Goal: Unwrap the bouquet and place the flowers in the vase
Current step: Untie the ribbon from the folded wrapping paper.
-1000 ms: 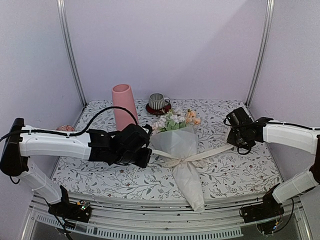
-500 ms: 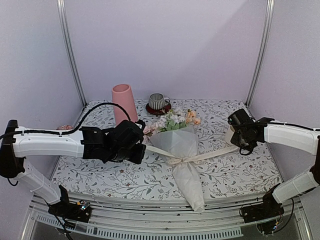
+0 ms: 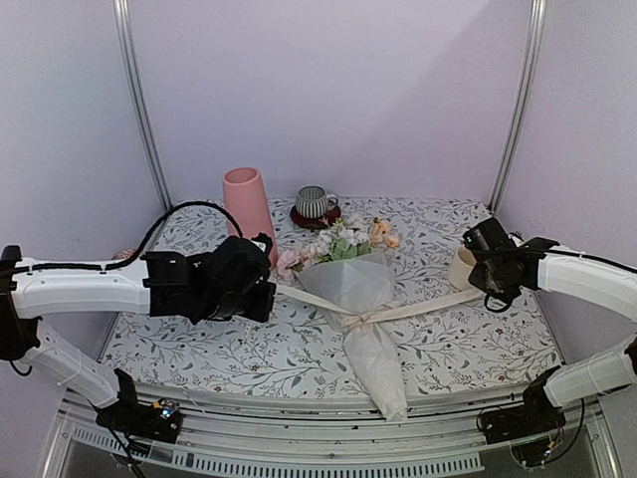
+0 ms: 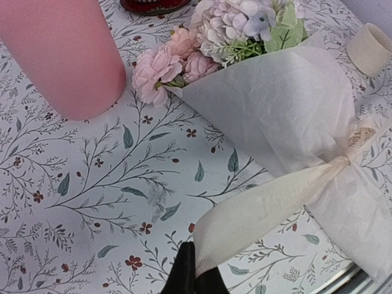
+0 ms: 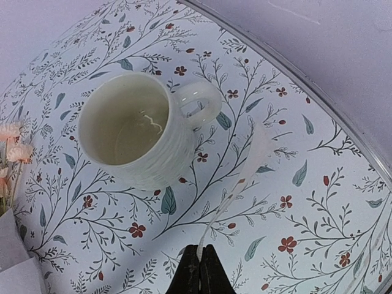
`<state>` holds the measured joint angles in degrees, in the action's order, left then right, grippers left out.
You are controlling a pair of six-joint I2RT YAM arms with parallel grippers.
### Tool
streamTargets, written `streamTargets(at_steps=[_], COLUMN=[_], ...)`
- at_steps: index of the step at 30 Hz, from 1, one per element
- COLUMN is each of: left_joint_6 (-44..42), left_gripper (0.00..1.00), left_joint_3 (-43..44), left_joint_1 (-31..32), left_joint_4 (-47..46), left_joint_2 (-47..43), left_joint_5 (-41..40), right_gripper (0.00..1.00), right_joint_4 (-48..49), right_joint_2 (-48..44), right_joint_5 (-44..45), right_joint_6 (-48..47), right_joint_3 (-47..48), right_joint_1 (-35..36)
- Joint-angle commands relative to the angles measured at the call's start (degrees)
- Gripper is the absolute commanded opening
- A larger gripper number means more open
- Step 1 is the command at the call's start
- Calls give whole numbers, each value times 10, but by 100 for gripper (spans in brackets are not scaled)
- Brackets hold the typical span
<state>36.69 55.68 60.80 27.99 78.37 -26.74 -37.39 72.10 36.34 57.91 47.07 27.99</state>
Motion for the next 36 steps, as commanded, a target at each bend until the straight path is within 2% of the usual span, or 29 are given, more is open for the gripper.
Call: streamTargets(at_steps=[1,14,26,36], left_joint_6=[12,17,25,45], left_gripper=[0,0,0,0], left_joint_3=[-9,-41,-44,-57], left_joint_1=[-9,-27,-34,-38], left_joint_4=[17,21,34,57], left_joint_2=[-23,-85,-111,-140], left_joint_5=[-29,-52,-69,-95], right_gripper=[2,2,2,2], right_joint_4=[-23,-33,-78,-44], right_joint_2=[-21,-60,-119,-185], right_joint_5=[33,49,102,131], right_joint_6=[21,68,122,87], right_joint_3=[-3,-25,-39,-60], right_joint_1=[-4,-4,-5,-5])
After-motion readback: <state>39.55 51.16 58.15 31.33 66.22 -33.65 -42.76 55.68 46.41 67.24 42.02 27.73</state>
